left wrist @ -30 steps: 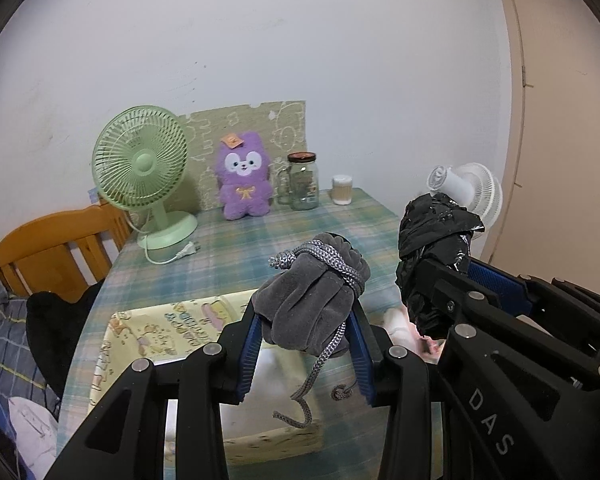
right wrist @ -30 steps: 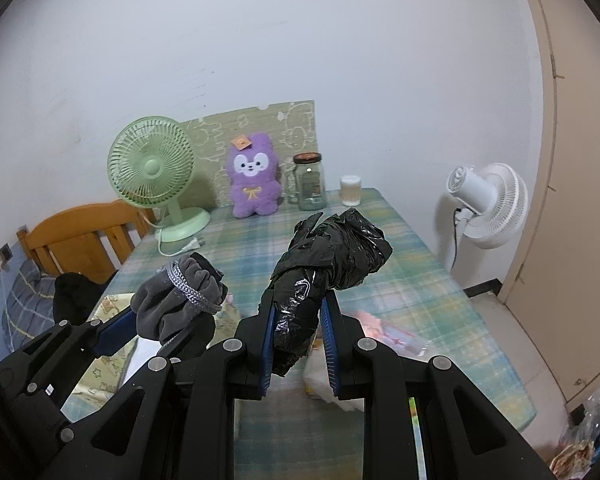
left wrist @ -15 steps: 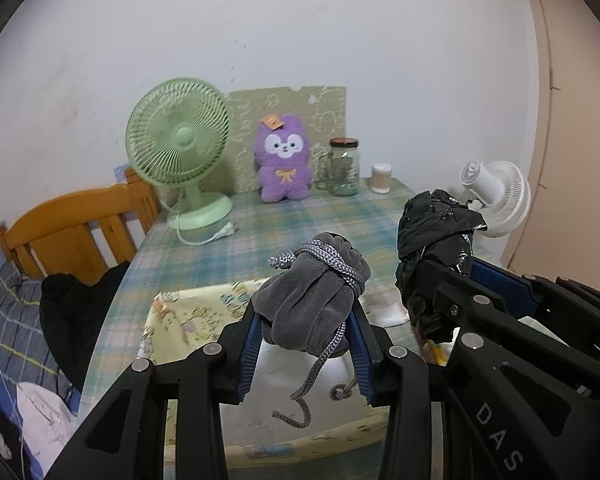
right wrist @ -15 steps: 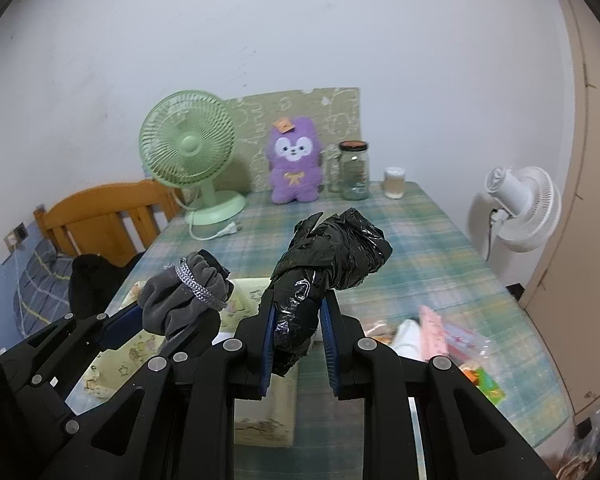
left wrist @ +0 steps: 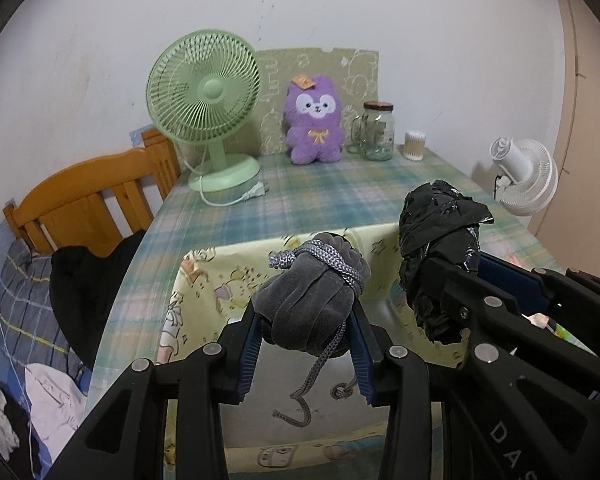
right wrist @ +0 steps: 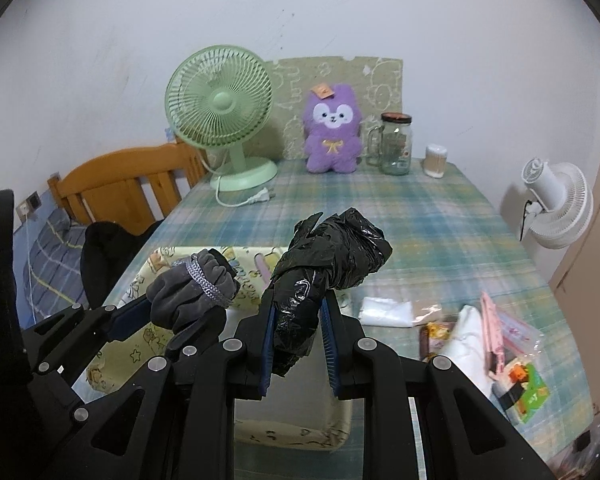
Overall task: Organize soft objects
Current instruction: 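Lower the pouch and bag into the yellow box and open both tools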
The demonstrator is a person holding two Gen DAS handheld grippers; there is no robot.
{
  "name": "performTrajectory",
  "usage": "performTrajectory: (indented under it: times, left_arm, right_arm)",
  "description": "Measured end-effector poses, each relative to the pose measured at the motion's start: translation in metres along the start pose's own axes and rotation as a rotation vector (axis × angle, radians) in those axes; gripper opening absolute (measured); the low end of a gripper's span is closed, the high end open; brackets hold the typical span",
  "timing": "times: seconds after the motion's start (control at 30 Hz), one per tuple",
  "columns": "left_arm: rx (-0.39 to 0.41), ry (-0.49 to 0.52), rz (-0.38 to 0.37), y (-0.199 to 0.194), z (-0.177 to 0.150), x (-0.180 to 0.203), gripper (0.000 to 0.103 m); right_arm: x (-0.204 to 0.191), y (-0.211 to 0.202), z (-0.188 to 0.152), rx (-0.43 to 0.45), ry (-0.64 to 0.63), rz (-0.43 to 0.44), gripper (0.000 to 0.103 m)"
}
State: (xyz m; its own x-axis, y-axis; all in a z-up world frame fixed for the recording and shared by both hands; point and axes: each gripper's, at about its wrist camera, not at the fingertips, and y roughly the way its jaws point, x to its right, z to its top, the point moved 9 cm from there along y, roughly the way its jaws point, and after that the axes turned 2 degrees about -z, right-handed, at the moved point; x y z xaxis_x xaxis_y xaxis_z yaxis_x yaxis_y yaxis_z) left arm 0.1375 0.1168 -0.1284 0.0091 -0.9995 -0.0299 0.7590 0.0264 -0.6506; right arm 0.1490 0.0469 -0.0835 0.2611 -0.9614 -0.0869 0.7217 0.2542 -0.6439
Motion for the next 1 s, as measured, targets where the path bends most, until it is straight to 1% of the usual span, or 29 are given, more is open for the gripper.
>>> performTrajectory:
  times: [0.2,0.33,0.4,0.47,0.53,0.57,0.63,0.67,0.7,0.77,0.8,0.9,1.0]
  left_arm:
    - [-0.067,-0.007,0.029,0.017,-0.015,-0.014,0.043]
    - [-0.102,-0.006,0.032,0.024,-0.022,-0.018,0.044]
    - [-0.120,-0.006,0.030,0.028,-0.025,-0.019,0.046]
    - [-0.118,0.012,0.044,0.029,-0.025,-0.019,0.053]
    - [-0.126,0.013,0.039,0.031,-0.025,-0.020,0.063]
    - [-0.126,0.012,0.041,0.032,-0.024,-0.020,0.064]
    - [-0.125,0.011,0.042,0.033,-0.022,-0.021,0.072]
    - [-0.125,0.010,0.040,0.034,-0.022,-0.021,0.073]
    - [-0.126,0.009,0.036,0.035,-0.022,-0.020,0.075]
    - [-0.130,0.009,0.023,0.036,-0.021,-0.019,0.079]
    - [-0.132,0.011,0.020,0.037,-0.021,-0.018,0.080]
    - [-0.135,0.004,-0.002,0.037,-0.021,-0.016,0.084]
    - [-0.143,-0.012,-0.018,0.035,-0.020,-0.016,0.085]
  right_arm:
    - [-0.012,0.019,-0.011,-0.059,-0.017,0.025,0.024]
    - [-0.016,0.030,-0.017,-0.093,-0.017,0.046,0.024]
    - [-0.018,0.036,-0.021,-0.121,-0.006,0.071,0.024]
    - [-0.018,0.042,-0.024,-0.140,0.003,0.081,0.024]
    - [-0.019,0.045,-0.024,-0.142,0.001,0.080,0.024]
    - [-0.020,0.046,-0.023,-0.140,-0.002,0.080,0.024]
    - [-0.020,0.048,-0.022,-0.137,-0.003,0.082,0.024]
    - [-0.020,0.048,-0.022,-0.138,-0.003,0.084,0.025]
    - [-0.019,0.049,-0.021,-0.139,-0.004,0.085,0.026]
    - [-0.019,0.050,-0.021,-0.143,-0.003,0.087,0.031]
    - [-0.017,0.051,-0.021,-0.148,0.003,0.083,0.038]
    - [-0.017,0.051,-0.020,-0.148,-0.002,0.085,0.046]
    - [-0.018,0.051,-0.019,-0.161,0.009,0.110,0.053]
